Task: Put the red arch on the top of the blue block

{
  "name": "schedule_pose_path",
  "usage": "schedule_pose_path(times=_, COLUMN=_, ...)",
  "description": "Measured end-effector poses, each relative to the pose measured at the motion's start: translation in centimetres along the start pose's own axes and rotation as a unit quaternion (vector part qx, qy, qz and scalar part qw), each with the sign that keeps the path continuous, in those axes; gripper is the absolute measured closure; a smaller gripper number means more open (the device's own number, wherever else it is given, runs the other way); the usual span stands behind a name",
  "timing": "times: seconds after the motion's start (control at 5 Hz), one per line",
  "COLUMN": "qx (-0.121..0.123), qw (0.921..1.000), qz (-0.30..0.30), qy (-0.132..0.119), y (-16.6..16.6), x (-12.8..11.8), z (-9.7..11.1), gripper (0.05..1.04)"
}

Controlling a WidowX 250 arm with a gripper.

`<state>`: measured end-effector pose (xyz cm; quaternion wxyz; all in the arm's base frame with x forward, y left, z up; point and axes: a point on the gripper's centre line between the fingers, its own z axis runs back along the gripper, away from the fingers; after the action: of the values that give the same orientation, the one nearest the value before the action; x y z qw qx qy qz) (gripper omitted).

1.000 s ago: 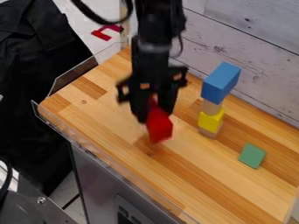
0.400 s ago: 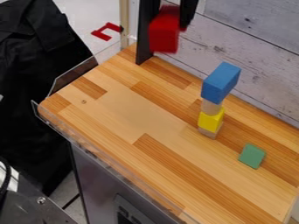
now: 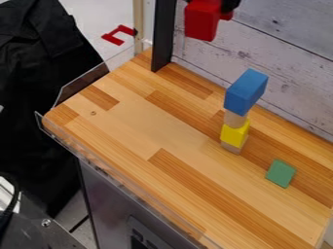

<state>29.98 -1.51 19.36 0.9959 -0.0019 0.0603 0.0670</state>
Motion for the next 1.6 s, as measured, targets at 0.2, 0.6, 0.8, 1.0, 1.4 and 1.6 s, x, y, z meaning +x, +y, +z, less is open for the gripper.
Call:
schedule_pose_path(times=0.2, qx=0.010, qw=0.9996, qz=-0.027, qy=0.000, y=-1.4, x=0.6, z=-0.5, gripper=0.528)
schedule_pose_path(times=0.6, qx=-0.013, qw=0.9960, qz=-0.083, qy=-0.031, y=-3.4, x=1.4, z=-2.3, gripper=0.528)
schedule_pose_path(times=0.8, qx=-0.006, qw=0.9937, qz=-0.109, qy=-0.025, y=-4.5, x=2.0, z=-3.8, gripper=0.528)
schedule_pose_path(times=1.0, qx=-0.004, qw=0.9914, qz=-0.130, qy=-0.017, y=-4.8, x=2.7, z=-5.2, gripper=0.528)
schedule_pose_path(times=1.4, qx=0.010, qw=0.9900, qz=-0.141, qy=-0.009, y=-4.4, x=3.2, z=-6.1, gripper=0.528)
schedule_pose_path(times=1.6, qx=0.015, qw=0.9907, qz=-0.134, qy=-0.013, y=-4.0, x=3.5, z=-6.0, gripper=0.528)
